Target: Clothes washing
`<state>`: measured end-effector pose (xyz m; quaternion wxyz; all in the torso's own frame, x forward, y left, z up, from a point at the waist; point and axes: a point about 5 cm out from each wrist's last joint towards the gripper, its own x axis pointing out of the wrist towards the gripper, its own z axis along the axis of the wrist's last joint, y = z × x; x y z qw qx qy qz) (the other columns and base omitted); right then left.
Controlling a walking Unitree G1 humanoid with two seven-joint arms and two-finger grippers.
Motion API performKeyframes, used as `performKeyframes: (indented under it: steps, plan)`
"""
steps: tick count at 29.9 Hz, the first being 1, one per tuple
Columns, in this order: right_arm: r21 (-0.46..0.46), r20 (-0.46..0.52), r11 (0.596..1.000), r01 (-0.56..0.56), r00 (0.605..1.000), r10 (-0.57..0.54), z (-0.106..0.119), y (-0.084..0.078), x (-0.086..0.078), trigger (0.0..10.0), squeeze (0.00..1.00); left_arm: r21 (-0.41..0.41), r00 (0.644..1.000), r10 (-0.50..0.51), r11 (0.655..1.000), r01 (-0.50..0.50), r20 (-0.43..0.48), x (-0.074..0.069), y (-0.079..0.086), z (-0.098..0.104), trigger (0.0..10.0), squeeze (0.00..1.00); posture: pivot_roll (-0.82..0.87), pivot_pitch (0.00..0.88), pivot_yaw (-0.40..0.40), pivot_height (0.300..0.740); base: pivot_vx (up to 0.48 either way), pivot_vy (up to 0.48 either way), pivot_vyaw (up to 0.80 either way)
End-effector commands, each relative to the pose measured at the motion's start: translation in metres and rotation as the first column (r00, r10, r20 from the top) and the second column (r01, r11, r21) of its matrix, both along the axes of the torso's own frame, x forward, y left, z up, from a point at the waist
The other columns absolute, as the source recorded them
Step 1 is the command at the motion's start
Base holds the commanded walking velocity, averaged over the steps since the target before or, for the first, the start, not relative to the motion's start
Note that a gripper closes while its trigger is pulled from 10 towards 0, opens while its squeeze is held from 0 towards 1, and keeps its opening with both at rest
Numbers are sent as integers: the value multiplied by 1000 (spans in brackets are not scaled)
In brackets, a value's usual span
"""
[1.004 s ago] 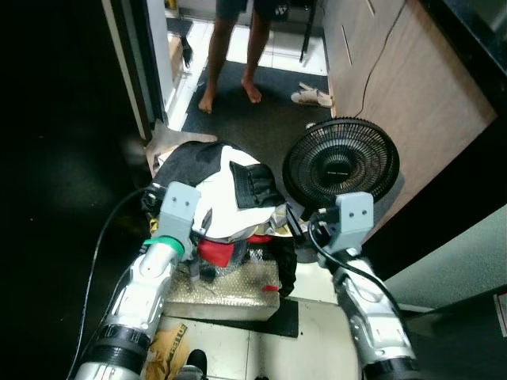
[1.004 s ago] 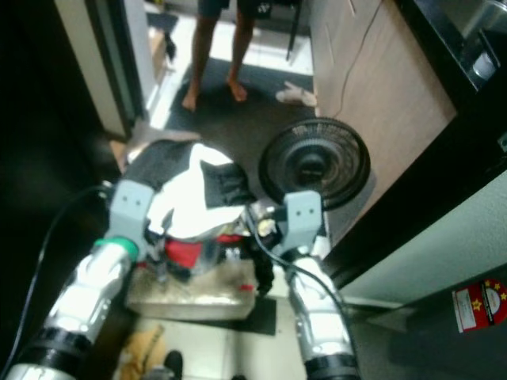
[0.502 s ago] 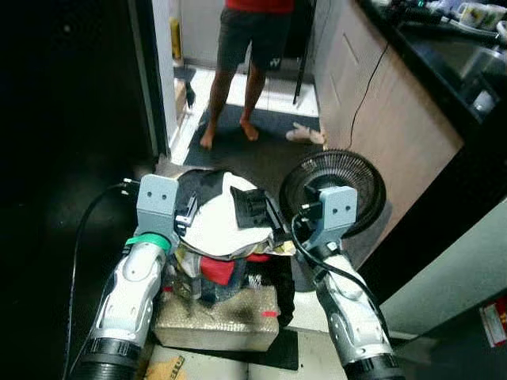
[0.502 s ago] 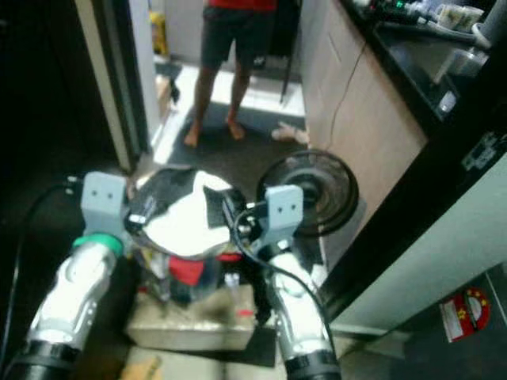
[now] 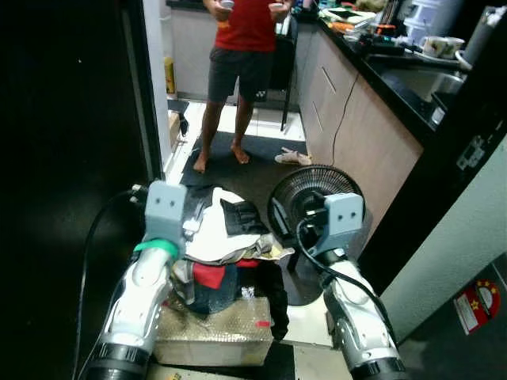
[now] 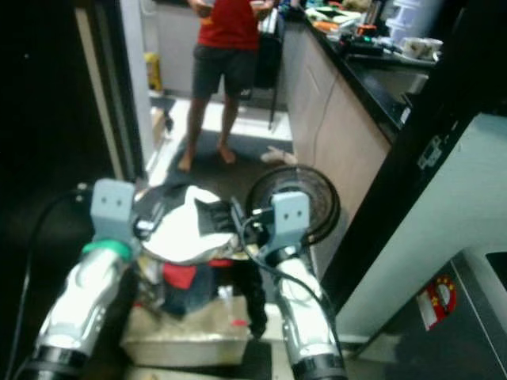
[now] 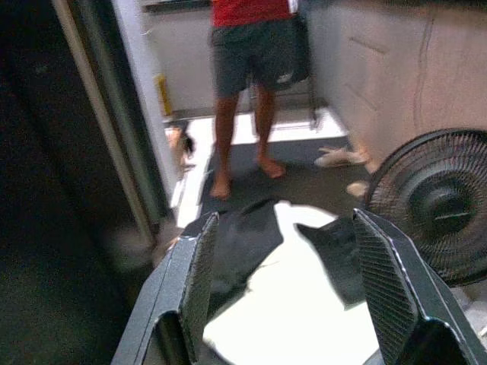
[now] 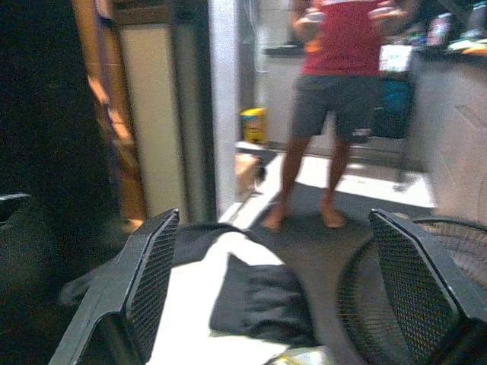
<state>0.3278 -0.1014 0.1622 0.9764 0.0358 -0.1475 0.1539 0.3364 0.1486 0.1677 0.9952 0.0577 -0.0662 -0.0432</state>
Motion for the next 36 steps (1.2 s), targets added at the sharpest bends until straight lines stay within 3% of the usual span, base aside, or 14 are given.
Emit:
performKeyframes:
  steps: [1,36]
  plan:
    - [-5,-17,1000,13,1000,-13,-6,-4,-1,10000,0,-2,1000,-6,1000,6,-29,0,-2,-6,10000,0,27,0,-20,740,0,0,0]
    - [-81,-44,997,-4,999,1,-19,0,-1,10000,0,27,998,14,1000,-12,-54,-2,-3,-16,10000,0,35,0,-27,740,0,0,43]
